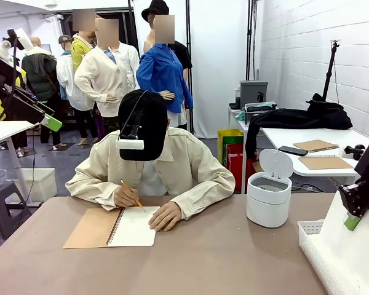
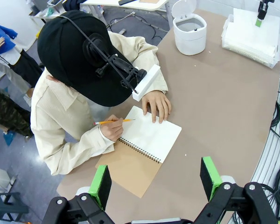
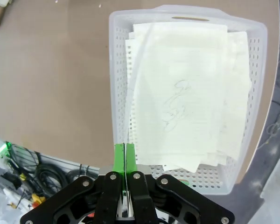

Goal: Sort the paper based on its condition.
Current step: If a person hands you a paper, place it in the Organizing basket , and if it's crumpled, put it in the Trash can.

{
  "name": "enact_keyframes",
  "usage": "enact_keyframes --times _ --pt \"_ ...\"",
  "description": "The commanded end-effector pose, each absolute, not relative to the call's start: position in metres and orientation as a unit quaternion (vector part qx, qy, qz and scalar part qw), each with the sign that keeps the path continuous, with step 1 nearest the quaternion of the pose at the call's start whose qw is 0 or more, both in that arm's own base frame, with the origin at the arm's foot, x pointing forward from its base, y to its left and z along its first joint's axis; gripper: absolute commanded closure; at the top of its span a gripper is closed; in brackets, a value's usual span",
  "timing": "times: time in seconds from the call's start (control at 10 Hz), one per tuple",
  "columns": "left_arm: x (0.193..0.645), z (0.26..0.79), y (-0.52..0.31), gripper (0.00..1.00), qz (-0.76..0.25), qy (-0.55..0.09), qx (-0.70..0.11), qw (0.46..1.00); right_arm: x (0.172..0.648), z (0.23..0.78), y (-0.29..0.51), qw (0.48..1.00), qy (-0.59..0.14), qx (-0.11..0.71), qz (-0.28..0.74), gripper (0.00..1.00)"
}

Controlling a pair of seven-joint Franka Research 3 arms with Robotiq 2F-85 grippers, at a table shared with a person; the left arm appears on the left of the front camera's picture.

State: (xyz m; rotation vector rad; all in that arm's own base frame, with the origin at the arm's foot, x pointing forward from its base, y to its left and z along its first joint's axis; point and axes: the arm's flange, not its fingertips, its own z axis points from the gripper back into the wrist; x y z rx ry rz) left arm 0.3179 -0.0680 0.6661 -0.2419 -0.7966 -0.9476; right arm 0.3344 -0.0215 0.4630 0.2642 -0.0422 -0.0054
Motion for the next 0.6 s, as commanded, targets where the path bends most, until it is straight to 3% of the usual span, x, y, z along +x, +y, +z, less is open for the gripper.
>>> enact_keyframes --times 0.0,0.5 --pt "0.318 0.666 -0.067 0.00 -0.443 -0.373 -0.115 0.807 0.281 0.388 -0.017 0.992 -0.031 0.125 -0.011 1.00" --pt "0.318 0.666 -0.067 0.00 -0.443 -0.373 -0.115 0.807 0.265 0.338 -0.019 0.989 -0.027 0.143 -0.018 1.00"
